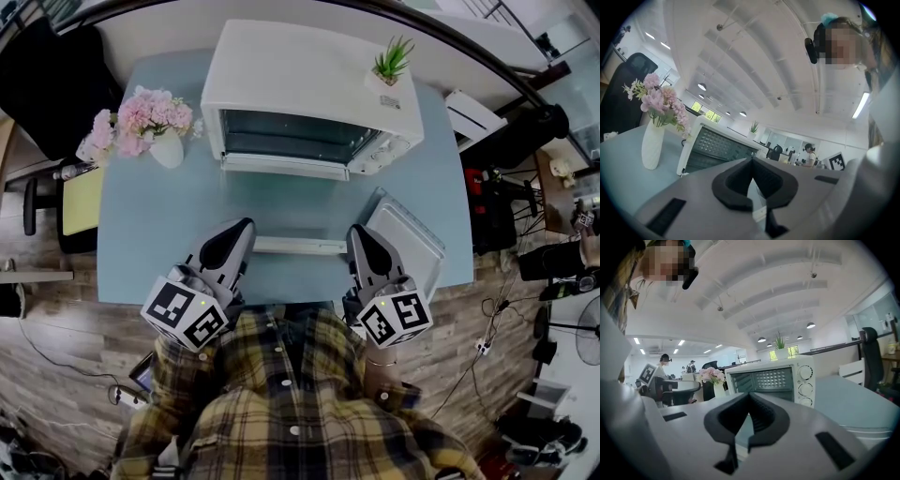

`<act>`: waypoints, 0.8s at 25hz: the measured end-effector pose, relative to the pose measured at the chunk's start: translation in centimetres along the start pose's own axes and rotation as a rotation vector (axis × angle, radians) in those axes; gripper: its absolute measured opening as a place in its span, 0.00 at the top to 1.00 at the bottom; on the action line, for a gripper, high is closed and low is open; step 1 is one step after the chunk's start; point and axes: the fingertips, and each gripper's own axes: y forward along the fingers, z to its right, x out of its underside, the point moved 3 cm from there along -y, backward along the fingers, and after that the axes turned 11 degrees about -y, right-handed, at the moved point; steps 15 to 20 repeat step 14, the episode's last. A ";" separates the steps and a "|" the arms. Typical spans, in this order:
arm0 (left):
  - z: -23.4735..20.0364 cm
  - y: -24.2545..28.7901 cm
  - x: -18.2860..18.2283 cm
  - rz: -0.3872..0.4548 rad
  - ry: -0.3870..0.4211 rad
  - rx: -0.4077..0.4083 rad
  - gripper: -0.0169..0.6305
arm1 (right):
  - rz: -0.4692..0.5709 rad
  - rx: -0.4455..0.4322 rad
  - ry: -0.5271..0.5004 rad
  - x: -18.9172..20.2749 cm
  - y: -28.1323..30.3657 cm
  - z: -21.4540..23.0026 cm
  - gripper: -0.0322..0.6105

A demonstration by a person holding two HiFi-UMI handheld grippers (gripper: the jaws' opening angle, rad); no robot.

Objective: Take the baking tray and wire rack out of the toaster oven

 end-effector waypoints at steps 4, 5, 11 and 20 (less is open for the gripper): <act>-0.1 -0.1 0.2 -0.006 -0.001 -0.002 0.99 | -0.001 0.012 0.014 0.2 -0.2 0.1 0.95; -0.1 -0.1 0.3 -0.007 -0.001 -0.003 0.99 | -0.002 0.014 0.018 0.2 -0.3 0.1 0.95; -0.3 -0.1 0.5 -0.011 0.003 -0.008 0.99 | -0.002 -0.001 0.019 0.7 -0.4 -0.1 0.95; -0.6 -0.2 0.6 -0.016 0.013 -0.013 0.99 | -0.003 -0.008 0.019 0.9 -0.5 -0.2 0.95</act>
